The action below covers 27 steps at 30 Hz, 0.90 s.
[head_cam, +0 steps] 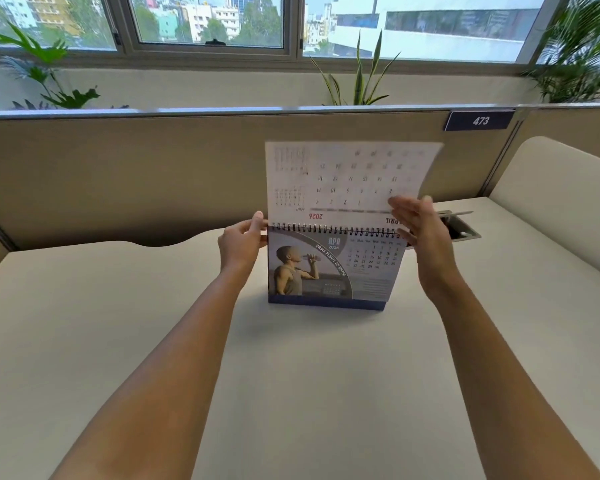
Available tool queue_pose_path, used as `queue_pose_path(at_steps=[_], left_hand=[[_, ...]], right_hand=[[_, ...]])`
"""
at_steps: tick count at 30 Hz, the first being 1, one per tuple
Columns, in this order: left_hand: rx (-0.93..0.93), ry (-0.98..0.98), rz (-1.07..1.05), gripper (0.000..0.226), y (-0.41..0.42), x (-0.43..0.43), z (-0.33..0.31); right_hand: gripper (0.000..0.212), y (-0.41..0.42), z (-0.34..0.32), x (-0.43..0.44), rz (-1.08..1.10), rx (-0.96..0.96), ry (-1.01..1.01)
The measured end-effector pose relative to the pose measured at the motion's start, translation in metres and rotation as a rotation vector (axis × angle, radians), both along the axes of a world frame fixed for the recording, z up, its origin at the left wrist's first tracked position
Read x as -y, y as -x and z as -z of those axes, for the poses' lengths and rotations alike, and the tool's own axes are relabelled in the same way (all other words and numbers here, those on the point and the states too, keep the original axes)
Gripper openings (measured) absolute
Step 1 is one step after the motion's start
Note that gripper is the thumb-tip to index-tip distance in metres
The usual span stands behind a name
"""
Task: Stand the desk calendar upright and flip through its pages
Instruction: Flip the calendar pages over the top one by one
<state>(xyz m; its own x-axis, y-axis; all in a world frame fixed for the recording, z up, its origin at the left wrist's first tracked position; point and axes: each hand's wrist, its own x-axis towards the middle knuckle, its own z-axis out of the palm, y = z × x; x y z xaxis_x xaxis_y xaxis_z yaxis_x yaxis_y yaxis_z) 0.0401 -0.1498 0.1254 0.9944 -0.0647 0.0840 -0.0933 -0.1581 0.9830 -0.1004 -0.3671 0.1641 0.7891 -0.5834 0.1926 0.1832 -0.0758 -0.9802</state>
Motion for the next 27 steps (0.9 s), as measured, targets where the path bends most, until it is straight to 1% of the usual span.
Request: queue_pose_path(at_steps=[2, 3, 5, 7, 11, 16, 18, 20, 23, 25, 27], left_hand=[[0.047, -0.037, 0.009, 0.032, 0.001, 0.001, 0.002], [0.069, -0.052, 0.007, 0.030, 0.001, 0.000, 0.003], [0.110, -0.065, 0.006, 0.026, 0.001, 0.000, 0.004], [0.148, -0.058, 0.018, 0.025, 0.001, -0.001, 0.004], [0.233, -0.106, 0.044, 0.024, 0.001, -0.002, 0.003], [0.290, -0.160, 0.022, 0.025, 0.002, 0.001, 0.008], [0.288, -0.160, 0.013, 0.026, 0.003, 0.001, 0.008], [0.281, -0.161, 0.005, 0.027, 0.003, 0.001, 0.007], [0.266, -0.156, -0.006, 0.027, 0.004, 0.001, 0.006], [0.269, -0.157, -0.016, 0.027, 0.005, 0.002, 0.005], [0.276, -0.163, -0.029, 0.028, 0.006, 0.002, 0.005]], right_hand=[[0.042, -0.008, 0.002, -0.003, 0.074, -0.168, 0.405], [0.041, -0.012, 0.004, -0.003, 0.090, -0.255, 0.565], [0.038, -0.017, 0.011, 0.001, 0.122, -0.388, 0.792], [0.033, -0.021, 0.016, 0.004, 0.153, -0.430, 0.912], [0.031, -0.028, 0.027, 0.010, 0.190, -0.448, 1.023], [0.034, -0.034, 0.033, 0.012, 0.183, -0.464, 1.054], [0.035, -0.035, 0.035, 0.012, 0.180, -0.463, 1.029], [0.035, -0.031, 0.037, 0.010, 0.202, -0.387, 0.888], [0.035, -0.020, 0.044, 0.004, 0.353, -0.227, 0.637], [0.033, -0.011, 0.051, -0.001, 0.465, -0.177, 0.530], [0.030, -0.004, 0.060, -0.005, 0.523, -0.167, 0.444]])
